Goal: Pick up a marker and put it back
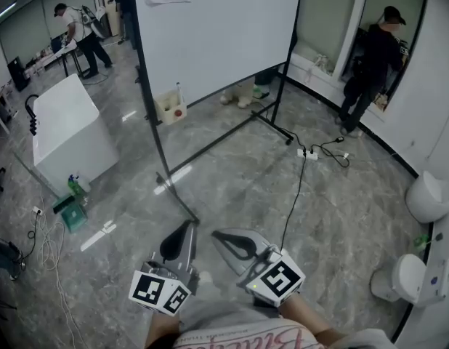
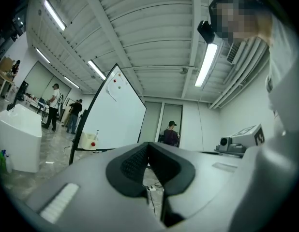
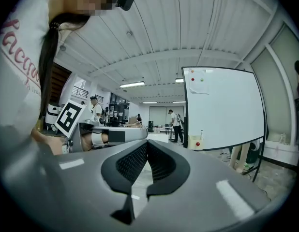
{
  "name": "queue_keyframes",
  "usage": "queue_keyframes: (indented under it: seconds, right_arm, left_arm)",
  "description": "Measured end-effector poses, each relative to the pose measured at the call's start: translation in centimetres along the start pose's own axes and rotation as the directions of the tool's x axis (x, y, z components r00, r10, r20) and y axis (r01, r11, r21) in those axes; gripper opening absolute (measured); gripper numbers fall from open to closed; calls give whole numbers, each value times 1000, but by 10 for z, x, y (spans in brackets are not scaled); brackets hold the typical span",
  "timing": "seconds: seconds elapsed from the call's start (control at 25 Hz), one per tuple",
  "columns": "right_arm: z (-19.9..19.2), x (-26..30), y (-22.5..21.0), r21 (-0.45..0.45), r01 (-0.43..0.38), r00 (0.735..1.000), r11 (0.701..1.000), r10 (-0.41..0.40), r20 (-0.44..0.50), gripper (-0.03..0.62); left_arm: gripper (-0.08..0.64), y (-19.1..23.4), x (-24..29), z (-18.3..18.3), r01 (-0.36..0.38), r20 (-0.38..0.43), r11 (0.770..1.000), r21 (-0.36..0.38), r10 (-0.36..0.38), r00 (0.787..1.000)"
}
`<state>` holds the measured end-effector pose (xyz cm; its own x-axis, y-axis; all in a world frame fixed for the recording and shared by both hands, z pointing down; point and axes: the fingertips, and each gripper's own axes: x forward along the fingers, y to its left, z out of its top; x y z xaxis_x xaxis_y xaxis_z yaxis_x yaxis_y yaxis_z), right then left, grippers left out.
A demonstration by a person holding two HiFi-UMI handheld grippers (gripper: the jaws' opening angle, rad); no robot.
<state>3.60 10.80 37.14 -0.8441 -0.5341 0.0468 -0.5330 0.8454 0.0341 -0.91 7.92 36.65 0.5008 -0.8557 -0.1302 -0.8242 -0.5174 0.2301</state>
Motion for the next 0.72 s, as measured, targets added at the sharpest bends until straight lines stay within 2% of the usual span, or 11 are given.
queue_keyframes:
  seconds: [0.32, 0.56, 0.72]
  right_arm:
    - [12, 82, -54, -18, 35, 999, 999, -34, 12, 2]
    - [4, 125, -79, -19, 29, 999, 999, -29, -22, 2]
    - [-3, 145, -107, -38, 63, 995, 997, -66, -74, 2]
  left_arm:
    - [0, 72, 55, 18, 44, 1, 999, 11, -44, 999]
    - [0, 113, 83, 14, 46, -15, 999, -18, -46, 999]
    - [0, 132, 108, 12, 45, -31, 998, -39, -46, 998]
